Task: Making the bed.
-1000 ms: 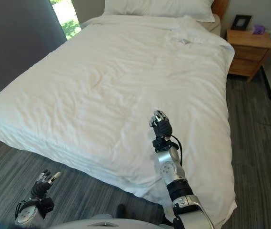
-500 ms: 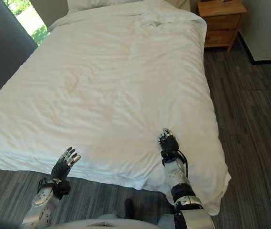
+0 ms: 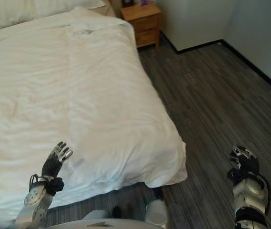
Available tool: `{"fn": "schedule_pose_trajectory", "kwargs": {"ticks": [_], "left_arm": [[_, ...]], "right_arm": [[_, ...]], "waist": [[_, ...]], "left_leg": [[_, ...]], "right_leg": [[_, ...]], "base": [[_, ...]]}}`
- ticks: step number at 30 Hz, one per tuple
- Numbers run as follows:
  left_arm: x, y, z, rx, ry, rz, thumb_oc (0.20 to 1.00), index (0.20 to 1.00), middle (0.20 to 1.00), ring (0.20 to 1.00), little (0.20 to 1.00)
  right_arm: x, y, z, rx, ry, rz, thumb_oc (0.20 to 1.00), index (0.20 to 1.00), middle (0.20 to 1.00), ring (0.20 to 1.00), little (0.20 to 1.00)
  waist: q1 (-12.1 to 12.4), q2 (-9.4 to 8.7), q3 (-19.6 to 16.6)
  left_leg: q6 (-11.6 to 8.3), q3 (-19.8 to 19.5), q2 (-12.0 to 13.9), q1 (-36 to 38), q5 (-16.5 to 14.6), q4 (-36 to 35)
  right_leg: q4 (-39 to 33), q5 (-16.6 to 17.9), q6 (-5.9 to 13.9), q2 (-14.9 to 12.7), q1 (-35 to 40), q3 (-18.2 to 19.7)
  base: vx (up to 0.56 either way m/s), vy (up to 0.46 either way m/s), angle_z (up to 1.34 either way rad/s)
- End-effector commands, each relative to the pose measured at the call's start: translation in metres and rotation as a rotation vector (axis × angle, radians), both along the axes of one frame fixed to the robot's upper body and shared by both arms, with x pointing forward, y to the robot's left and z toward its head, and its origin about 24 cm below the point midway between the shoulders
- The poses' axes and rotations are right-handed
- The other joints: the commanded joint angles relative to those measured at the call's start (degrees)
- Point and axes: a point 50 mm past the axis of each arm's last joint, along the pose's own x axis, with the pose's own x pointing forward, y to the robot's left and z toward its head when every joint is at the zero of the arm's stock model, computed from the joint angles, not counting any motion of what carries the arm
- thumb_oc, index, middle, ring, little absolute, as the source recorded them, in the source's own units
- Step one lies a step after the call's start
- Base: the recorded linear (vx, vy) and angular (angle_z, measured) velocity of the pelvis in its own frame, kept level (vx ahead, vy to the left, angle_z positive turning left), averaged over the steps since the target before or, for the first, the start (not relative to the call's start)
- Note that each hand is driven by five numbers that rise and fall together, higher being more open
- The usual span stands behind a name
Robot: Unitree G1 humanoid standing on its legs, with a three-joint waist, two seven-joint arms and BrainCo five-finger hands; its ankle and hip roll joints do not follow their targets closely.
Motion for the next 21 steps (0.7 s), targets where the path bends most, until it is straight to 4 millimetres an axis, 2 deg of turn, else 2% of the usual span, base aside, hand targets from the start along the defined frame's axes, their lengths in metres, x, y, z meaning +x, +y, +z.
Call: {"fn": "schedule_pose_trajectory", "kwargs": {"ticks": [1, 3, 4, 5, 6, 7, 8, 10, 12, 13, 14, 16, 17, 18, 19, 20, 21], "left_arm": [[0.025, -0.019, 0.020, 0.123, -0.102, -0.117, 1.000, 1.000, 1.000, 1.000, 1.000], [0.036, -0.036, 0.030, 0.156, -0.148, -0.179, 1.000, 1.000, 1.000, 1.000, 1.000], [0.040, -0.044, 0.035, 0.170, -0.168, -0.208, 1.000, 1.000, 1.000, 1.000, 1.000], [0.046, -0.054, 0.041, 0.186, -0.195, -0.242, 1.000, 1.000, 1.000, 1.000, 1.000], [0.046, -0.054, 0.041, 0.186, -0.195, -0.243, 1.000, 1.000, 1.000, 1.000, 1.000], [0.050, -0.060, 0.045, 0.178, -0.211, -0.260, 1.000, 1.000, 1.000, 1.000, 1.000], [0.051, -0.069, 0.049, 0.177, -0.231, -0.291, 1.000, 1.000, 1.000, 1.000, 1.000], [0.048, -0.072, 0.047, 0.163, -0.218, -0.310, 1.000, 1.000, 1.000, 1.000, 1.000], [0.043, -0.069, 0.042, 0.149, -0.196, -0.293, 1.000, 1.000, 1.000, 1.000, 1.000], [0.037, -0.063, 0.036, 0.132, -0.167, -0.262, 1.000, 1.000, 1.000, 1.000, 1.000], [0.037, -0.063, 0.036, 0.132, -0.167, -0.261, 1.000, 1.000, 1.000, 1.000, 1.000], [0.025, -0.055, 0.027, 0.109, -0.120, -0.235, 1.000, 1.000, 1.000, 1.000, 1.000], [0.023, -0.051, 0.024, 0.111, -0.104, -0.231, 1.000, 1.000, 1.000, 1.000, 1.000], [0.018, -0.051, 0.020, 0.100, -0.086, -0.236, 1.000, 1.000, 1.000, 1.000, 1.000], [0.015, -0.045, 0.014, 0.087, -0.055, -0.210, 1.000, 1.000, 1.000, 1.000, 1.000], [0.015, -0.044, 0.013, 0.085, -0.049, -0.205, 1.000, 1.000, 1.000, 1.000, 1.000], [0.015, -0.043, 0.012, 0.079, -0.047, -0.199, 1.000, 1.000, 1.000, 1.000, 1.000]], "right_arm": [[0.009, 0.024, 0.010, -0.174, 0.015, 0.117, 1.000, 1.000, 1.000, 1.000, 1.000], [0.006, 0.036, 0.008, -0.319, 0.095, 0.173, 1.000, 1.000, 1.000, 1.000, 1.000], [0.006, 0.041, 0.003, -0.396, 0.156, 0.203, 1.000, 1.000, 1.000, 1.000, 1.000], [0.006, 0.048, 0.000, -0.456, 0.192, 0.229, 1.000, 1.000, 1.000, 1.000, 1.000], [0.006, 0.048, 0.000, -0.456, 0.192, 0.229, 1.000, 1.000, 1.000, 1.000, 1.000], [0.007, 0.055, 0.001, -0.497, 0.198, 0.256, 1.000, 1.000, 1.000, 1.000, 1.000], [0.011, 0.068, 0.009, -0.572, 0.163, 0.302, 1.000, 1.000, 1.000, 1.000, 1.000], [0.011, 0.077, 0.015, -0.622, 0.135, 0.347, 1.000, 1.000, 1.000, 1.000, 1.000], [0.009, 0.084, 0.022, -0.639, 0.103, 0.382, 1.000, 1.000, 1.000, 1.000, 1.000], [0.010, 0.088, 0.024, -0.634, 0.091, 0.413, 1.000, 1.000, 1.000, 1.000, 1.000], [0.010, 0.088, 0.024, -0.634, 0.091, 0.414, 1.000, 1.000, 1.000, 1.000, 1.000], [0.014, 0.096, 0.026, -0.622, 0.071, 0.461, 1.000, 1.000, 1.000, 1.000, 1.000], [0.017, 0.099, 0.029, -0.626, 0.057, 0.481, 1.000, 1.000, 1.000, 1.000, 1.000], [0.017, 0.104, 0.027, -0.600, 0.052, 0.497, 1.000, 1.000, 1.000, 1.000, 1.000], [0.013, 0.105, 0.027, -0.592, 0.055, 0.529, 1.000, 1.000, 1.000, 1.000, 1.000], [0.014, 0.107, 0.029, -0.585, 0.046, 0.542, 1.000, 1.000, 1.000, 1.000, 1.000], [0.015, 0.108, 0.032, -0.591, 0.036, 0.560, 1.000, 1.000, 1.000, 1.000, 1.000]], "waist": [[-1.4, -1.61, -2.3], [-2.6, -2.54, -1.5], [-3.1, -2.79, -0.9], [-3.6, -2.64, 0.1], [-3.6, -2.70, 0.0], [-3.5, -1.92, 0.8], [-3.0, -0.96, 1.5], [-2.5, -0.52, 1.2], [-2.5, 0.00, 0.8], [-1.6, 0.43, 0.1], [-1.4, 0.36, 0.0], [0.7, 0.42, -0.8], [1.6, 0.11, -1.2], [1.6, -0.56, -1.5], [1.0, -1.10, -1.7], [1.3, -1.47, -1.4], [2.1, -2.35, -0.7]], "left_leg": [[2.49, 0.1, -4.3, 6.1, 1.4, -7.1], [2.86, 1.0, -4.6, 6.8, 2.6, -9.6], [3.12, 1.2, -4.5, 6.4, 3.1, -9.6], [3.48, 1.8, -4.1, 5.9, 3.8, -9.6], [3.48, 1.8, -4.1, 5.8, 3.8, -9.6], [3.78, 3.1, -3.3, 5.3, 4.2, -9.6], [4.01, 6.8, -2.4, 4.3, 4.9, -9.6], [4.01, 11.0, -1.6, 3.4, 5.5, -9.4], [4.19, 15.0, -0.3, 2.8, 5.7, -9.1], [3.88, 19.3, 1.0, 2.0, 5.8, -8.7], [3.85, 19.5, 1.0, 1.8, 6.1, -8.6], [3.17, 24.6, 2.7, 1.7, 5.8, -8.6], [2.99, 26.1, 3.1, 1.6, 5.4, -8.1], [2.88, 27.2, 3.4, 2.2, 4.6, -7.7], [2.54, 28.3, 4.5, 2.7, 3.0, -3.8], [2.04, 28.5, 5.8, 1.8, 2.9, 2.4], [1.32, 27.0, 7.9, -1.5, 5.2, 11.5]], "right_leg": [[-1.3, 8.5, 1.95, 3.9, -5.4, -6.3], [0.4, 10.1, 4.20, 3.1, -7.3, -8.0], [1.1, 10.6, 4.45, 3.0, -8.0, -8.0], [3.1, 9.6, 3.97, 3.9, -8.9, -8.0], [3.1, 9.6, 3.98, 3.8, -9.0, -7.9], [4.2, 6.6, 2.82, 3.9, -8.5, -10.0], [6.9, 1.9, -0.53, 2.6, -7.1, -15.6], [9.9, -1.7, -1.91, 1.1, -4.9, -19.8], [14.0, -4.0, -2.26, 0.7, -3.7, -20.9], [13.8, -5.9, -2.24, -0.7, -2.1, -23.9], [13.5, -5.5, -2.33, -0.6, -2.2, -23.8], [12.2, -6.0, -2.26, -3.2, -0.2, -29.4], [10.6, -5.9, -1.89, -3.5, 0.7, -30.9], [9.4, -5.6, -2.14, -2.7, 0.8, -30.3], [8.5, -5.8, -2.51, -0.5, 0.4, -27.7], [7.0, -5.9, -3.19, 1.1, 1.8, -26.0], [5.3, -6.0, -4.33, 2.3, 3.7, -24.5]], "base": [[-0.29, 0.113, -0.32], [-0.27, 0.039, -0.38], [-0.30, -0.014, -0.43], [-0.21, -0.009, -0.46], [-0.23, 0.003, -0.43], [-0.33, -0.001, -0.50], [-0.43, -0.010, -0.46], [-0.33, -0.047, -1.45], [-0.19, -0.103, -1.49], [-0.12, -0.117, -1.31], [-0.10, -0.134, -1.85], [-0.01, -0.152, -1.77], [0.05, -0.228, -1.49], [0.21, -0.323, -1.50], [0.32, -0.374, -1.45], [0.35, -0.418, -1.28], [0.25, -0.435, -1.01]]}}
